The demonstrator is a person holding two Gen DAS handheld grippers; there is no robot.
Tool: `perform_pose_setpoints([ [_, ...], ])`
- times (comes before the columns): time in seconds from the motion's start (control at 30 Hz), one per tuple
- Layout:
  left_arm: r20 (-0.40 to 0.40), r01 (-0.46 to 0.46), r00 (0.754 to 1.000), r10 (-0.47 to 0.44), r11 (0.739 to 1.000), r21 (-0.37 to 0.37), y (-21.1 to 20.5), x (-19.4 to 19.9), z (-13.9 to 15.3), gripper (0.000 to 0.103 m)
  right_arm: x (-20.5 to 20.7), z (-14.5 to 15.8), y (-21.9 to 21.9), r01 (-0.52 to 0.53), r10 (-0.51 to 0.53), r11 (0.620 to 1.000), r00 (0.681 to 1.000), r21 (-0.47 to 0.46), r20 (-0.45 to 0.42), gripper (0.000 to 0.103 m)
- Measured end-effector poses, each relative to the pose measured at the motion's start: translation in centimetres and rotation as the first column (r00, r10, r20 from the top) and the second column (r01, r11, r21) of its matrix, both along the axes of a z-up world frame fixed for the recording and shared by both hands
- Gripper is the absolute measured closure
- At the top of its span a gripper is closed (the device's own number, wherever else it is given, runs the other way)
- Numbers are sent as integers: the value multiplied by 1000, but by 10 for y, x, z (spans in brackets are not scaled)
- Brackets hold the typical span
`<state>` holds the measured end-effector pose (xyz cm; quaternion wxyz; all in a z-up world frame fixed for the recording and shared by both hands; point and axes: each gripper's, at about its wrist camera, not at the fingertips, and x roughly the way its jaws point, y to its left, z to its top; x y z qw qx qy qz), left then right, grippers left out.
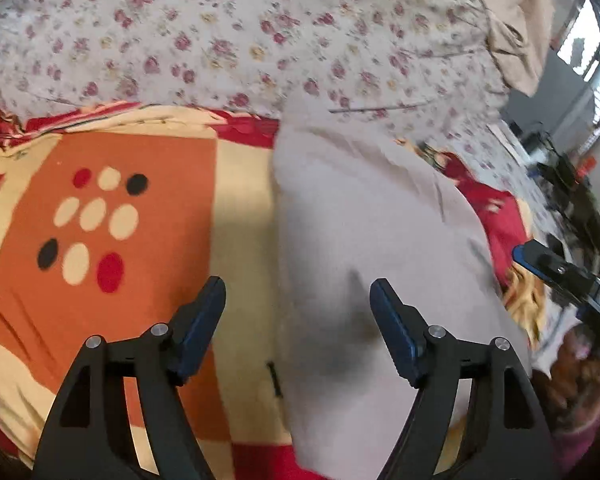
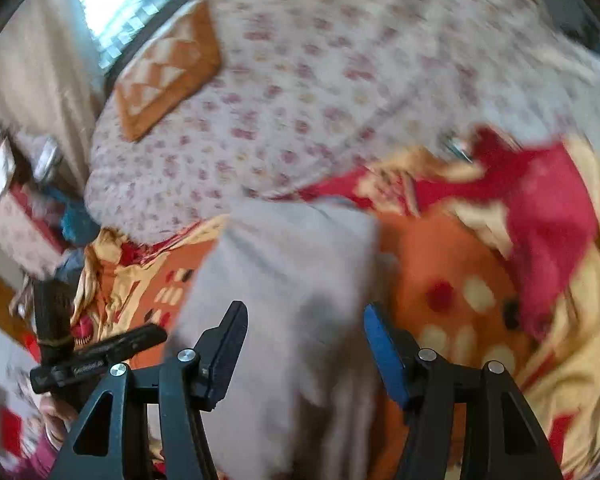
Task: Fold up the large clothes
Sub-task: 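Release the jacket and smooth the folded bundle with both grippers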
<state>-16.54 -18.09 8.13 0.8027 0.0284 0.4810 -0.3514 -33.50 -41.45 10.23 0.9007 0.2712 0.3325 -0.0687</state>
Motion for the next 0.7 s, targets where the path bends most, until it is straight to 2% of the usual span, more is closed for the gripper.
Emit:
perform_pose_setpoints([
  [0.1, 0, 3, 1000, -3, 998, 60, -16, 0, -15, 28, 49, 3, 19, -51, 50, 998, 998, -24, -33, 45],
  [0.2, 35, 20, 999, -23, 995, 101, -29, -5, -30, 28, 82, -11, 19, -47, 42, 997, 996, -56, -81, 45],
  [0.3, 64, 44, 997, -51, 994, 98, -33, -4, -36, 25, 111, -41, -1, 51, -77, 990, 977, -130, -200, 45],
  [0.37, 56, 59, 996, -64, 994, 87, -36, -2, -37, 24, 112, -59, -19, 106, -151, 977, 957, -187, -246, 45],
  [0.4, 48, 62, 997, -66, 995, 83, -37, 0, -37, 24, 110, -73, -32, 136, -181, 974, 948, -181, -260, 44],
  [0.47, 37, 61, 997, -64, 995, 83, -39, 2, -39, 24, 105, -92, -51, 170, -173, 985, 956, -34, -237, 43],
  [0.6, 65, 55, 996, -62, 993, 103, -40, -3, -39, 24, 95, -79, -51, 145, -153, 988, 963, -53, -222, 44],
  [0.7, 88, 54, 994, -64, 992, 112, -38, -8, -37, 24, 73, -47, -35, 113, -129, 989, 976, -97, -178, 44],
])
